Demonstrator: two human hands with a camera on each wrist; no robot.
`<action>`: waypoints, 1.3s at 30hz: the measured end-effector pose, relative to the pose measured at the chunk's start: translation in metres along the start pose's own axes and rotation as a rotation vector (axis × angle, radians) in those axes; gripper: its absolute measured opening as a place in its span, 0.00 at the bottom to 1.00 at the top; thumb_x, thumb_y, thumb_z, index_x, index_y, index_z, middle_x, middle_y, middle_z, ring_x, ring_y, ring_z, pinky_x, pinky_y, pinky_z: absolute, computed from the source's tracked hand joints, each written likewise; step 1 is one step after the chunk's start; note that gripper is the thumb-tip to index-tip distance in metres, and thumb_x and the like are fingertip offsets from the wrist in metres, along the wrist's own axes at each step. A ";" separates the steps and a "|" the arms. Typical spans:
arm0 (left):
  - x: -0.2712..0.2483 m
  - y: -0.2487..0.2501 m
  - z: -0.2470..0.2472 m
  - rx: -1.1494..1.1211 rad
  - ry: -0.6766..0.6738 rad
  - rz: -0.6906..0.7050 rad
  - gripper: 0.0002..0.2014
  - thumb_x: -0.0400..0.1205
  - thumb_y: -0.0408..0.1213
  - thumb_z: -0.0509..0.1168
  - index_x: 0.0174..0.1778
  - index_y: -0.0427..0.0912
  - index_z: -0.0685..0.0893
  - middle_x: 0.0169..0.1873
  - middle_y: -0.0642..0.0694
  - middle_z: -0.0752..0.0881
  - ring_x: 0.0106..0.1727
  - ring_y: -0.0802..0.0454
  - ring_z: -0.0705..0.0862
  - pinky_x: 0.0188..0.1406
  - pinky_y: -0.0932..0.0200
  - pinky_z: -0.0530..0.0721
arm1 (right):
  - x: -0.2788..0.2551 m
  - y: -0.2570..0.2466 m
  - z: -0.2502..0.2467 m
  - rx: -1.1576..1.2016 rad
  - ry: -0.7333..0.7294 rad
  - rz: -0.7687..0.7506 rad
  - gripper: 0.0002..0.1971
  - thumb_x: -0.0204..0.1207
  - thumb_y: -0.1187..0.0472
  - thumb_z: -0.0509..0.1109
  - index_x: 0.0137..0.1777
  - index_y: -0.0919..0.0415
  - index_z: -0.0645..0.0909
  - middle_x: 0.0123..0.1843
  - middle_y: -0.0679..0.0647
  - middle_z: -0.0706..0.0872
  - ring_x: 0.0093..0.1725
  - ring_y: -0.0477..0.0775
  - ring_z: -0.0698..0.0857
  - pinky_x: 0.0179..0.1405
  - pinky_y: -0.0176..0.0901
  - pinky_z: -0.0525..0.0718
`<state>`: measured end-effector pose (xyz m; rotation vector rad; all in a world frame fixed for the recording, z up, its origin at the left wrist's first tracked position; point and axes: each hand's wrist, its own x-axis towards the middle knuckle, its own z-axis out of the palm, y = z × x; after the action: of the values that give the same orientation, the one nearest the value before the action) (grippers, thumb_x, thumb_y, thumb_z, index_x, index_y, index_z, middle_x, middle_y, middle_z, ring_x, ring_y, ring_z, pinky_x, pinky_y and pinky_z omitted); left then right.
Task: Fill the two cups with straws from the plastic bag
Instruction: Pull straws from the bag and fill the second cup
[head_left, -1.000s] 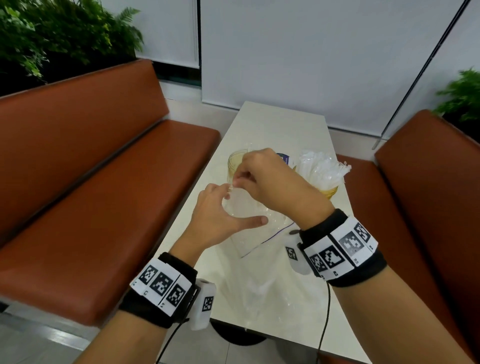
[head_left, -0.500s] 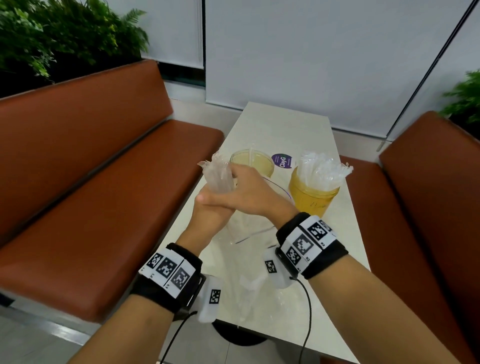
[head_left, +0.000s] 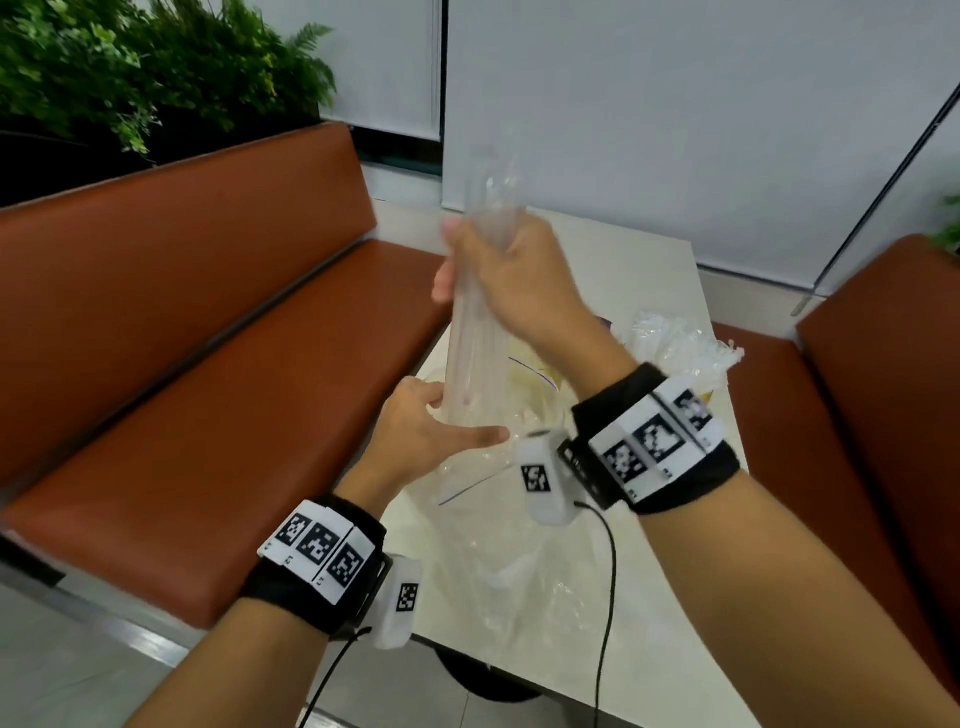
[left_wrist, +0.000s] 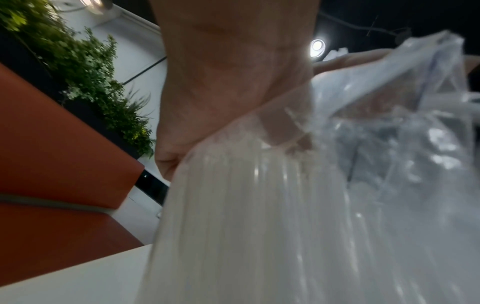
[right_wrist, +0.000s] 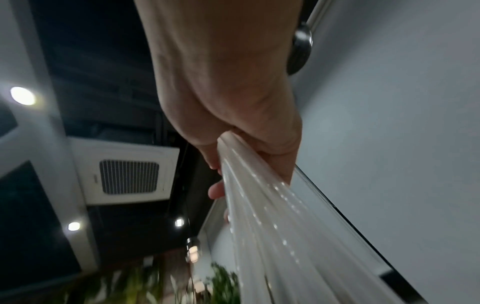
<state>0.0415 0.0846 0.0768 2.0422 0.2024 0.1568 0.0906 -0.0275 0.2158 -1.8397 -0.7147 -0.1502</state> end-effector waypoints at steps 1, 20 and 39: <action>-0.001 -0.003 -0.003 0.024 0.004 -0.004 0.29 0.59 0.61 0.85 0.52 0.50 0.90 0.52 0.56 0.80 0.51 0.60 0.80 0.40 0.66 0.77 | 0.009 -0.010 -0.009 0.038 0.030 -0.019 0.16 0.87 0.52 0.65 0.39 0.57 0.83 0.31 0.55 0.92 0.34 0.59 0.90 0.41 0.50 0.84; 0.016 -0.035 -0.029 -0.016 0.028 -0.032 0.16 0.79 0.52 0.75 0.61 0.53 0.89 0.52 0.53 0.80 0.44 0.58 0.80 0.36 0.75 0.77 | 0.100 0.182 -0.017 -0.066 0.422 0.260 0.17 0.85 0.48 0.68 0.50 0.63 0.87 0.35 0.46 0.90 0.37 0.36 0.86 0.51 0.37 0.82; 0.016 -0.010 -0.034 -0.110 -0.058 -0.011 0.19 0.82 0.22 0.62 0.65 0.43 0.88 0.55 0.49 0.86 0.46 0.47 0.83 0.40 0.57 0.85 | 0.064 0.196 -0.031 -0.478 0.289 0.288 0.25 0.75 0.44 0.78 0.69 0.54 0.84 0.71 0.58 0.81 0.74 0.59 0.76 0.71 0.38 0.66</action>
<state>0.0497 0.1223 0.0840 1.9328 0.1658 0.0994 0.2552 -0.0720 0.0954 -2.2900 -0.2138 -0.4163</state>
